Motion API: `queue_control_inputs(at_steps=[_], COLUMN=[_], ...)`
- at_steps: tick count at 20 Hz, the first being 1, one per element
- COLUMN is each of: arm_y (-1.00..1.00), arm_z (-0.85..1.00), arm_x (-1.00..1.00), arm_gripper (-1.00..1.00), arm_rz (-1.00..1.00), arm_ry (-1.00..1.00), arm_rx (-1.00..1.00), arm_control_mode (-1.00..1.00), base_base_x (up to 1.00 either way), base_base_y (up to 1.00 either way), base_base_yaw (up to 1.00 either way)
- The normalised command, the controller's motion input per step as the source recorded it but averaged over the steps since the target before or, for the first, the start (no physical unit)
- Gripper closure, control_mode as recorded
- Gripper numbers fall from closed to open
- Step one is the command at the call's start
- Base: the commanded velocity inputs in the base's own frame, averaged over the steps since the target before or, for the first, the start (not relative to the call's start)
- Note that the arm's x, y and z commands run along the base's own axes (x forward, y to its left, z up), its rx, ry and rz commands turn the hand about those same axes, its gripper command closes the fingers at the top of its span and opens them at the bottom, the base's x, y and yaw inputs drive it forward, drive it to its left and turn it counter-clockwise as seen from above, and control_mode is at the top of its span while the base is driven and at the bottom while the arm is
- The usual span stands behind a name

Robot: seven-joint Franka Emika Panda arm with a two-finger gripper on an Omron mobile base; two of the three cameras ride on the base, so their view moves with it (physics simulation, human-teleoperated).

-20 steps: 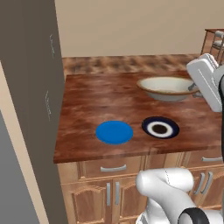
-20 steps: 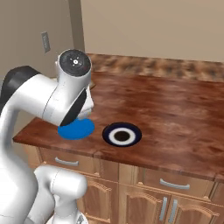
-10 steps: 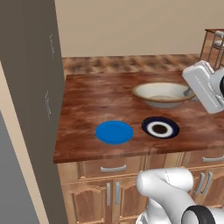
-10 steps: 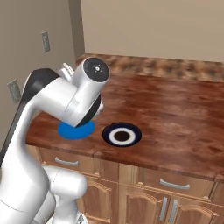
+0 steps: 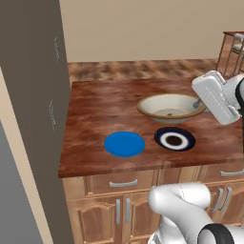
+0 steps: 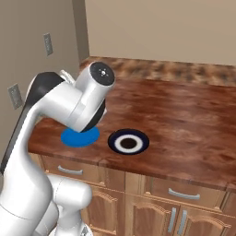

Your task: Move the bowls from the cabinet to the plates on the dining table.

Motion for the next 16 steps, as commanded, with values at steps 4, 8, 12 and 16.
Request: queue_control_inputs(at_steps=[4, 8, 12, 16], arm_y=[0.23, 0.1, 0.0, 0.1], arm_z=[-0.05, -0.41, -0.41, -0.21], arm_x=[0.05, 0.3, 0.28, 0.15], arm_gripper=[1.0, 1.0, 1.0, 1.0], arm_rz=[0.01, 0.0, 0.0, 0.0], arm_ry=[0.0, 0.0, 0.0, 0.0], arm_rx=[-0.01, -0.05, -0.05, -0.03], arm_control_mode=[-1.0, -1.0, -1.0, -1.0], base_base_x=[0.0, 0.0, 0.0, 0.0], base_base_y=[0.0, 0.0, 0.0, 0.0], base_base_yaw=[0.0, 0.0, 0.0, 0.0])
